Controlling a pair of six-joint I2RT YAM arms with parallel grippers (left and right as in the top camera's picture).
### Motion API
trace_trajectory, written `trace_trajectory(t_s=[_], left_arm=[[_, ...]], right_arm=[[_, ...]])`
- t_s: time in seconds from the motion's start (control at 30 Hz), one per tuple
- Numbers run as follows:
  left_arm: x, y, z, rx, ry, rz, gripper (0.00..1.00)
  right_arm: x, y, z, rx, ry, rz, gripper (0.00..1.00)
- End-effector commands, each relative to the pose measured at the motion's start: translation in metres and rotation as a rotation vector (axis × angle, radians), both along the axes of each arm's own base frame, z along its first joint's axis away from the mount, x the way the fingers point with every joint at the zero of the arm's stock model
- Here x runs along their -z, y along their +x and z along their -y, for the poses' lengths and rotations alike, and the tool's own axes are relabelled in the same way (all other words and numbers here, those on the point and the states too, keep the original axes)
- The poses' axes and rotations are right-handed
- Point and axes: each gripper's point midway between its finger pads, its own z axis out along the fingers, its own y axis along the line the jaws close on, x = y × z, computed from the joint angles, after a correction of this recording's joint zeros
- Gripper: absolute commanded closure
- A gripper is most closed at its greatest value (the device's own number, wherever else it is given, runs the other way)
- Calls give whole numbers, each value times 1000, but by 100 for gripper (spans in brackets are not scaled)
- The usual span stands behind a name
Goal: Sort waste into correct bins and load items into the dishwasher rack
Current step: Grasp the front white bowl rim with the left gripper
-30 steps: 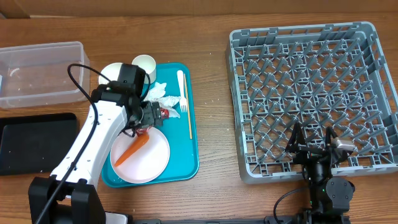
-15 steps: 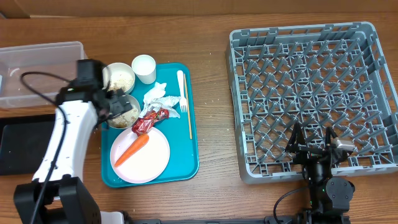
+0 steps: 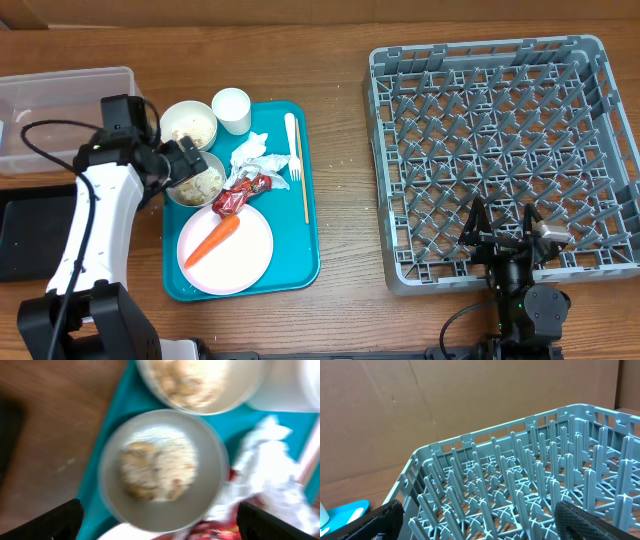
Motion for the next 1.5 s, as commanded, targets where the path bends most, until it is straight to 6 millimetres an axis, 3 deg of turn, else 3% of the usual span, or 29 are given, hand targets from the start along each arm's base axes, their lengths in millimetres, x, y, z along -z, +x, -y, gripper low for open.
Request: trace_trajectory(t_s=[0.0, 0.17, 0.37, 0.53, 1.0, 1.47], left_arm=[[-11, 17, 24, 67, -64, 62, 0], [2, 30, 34, -17, -93, 60, 0], [39, 45, 46, -89, -156, 9, 0], [63, 48, 45, -138, -163, -34, 2], [74, 48, 40, -166, -142, -52, 16], [81, 46, 36, -170, -120, -72, 47]], right_arm=[[1, 0, 0, 5, -1, 5, 0], [1, 0, 0, 5, -1, 5, 0], [1, 0, 0, 5, -1, 5, 0], [1, 0, 0, 5, -1, 5, 0], [1, 0, 0, 5, -1, 5, 0], [1, 0, 0, 5, -1, 5, 0]])
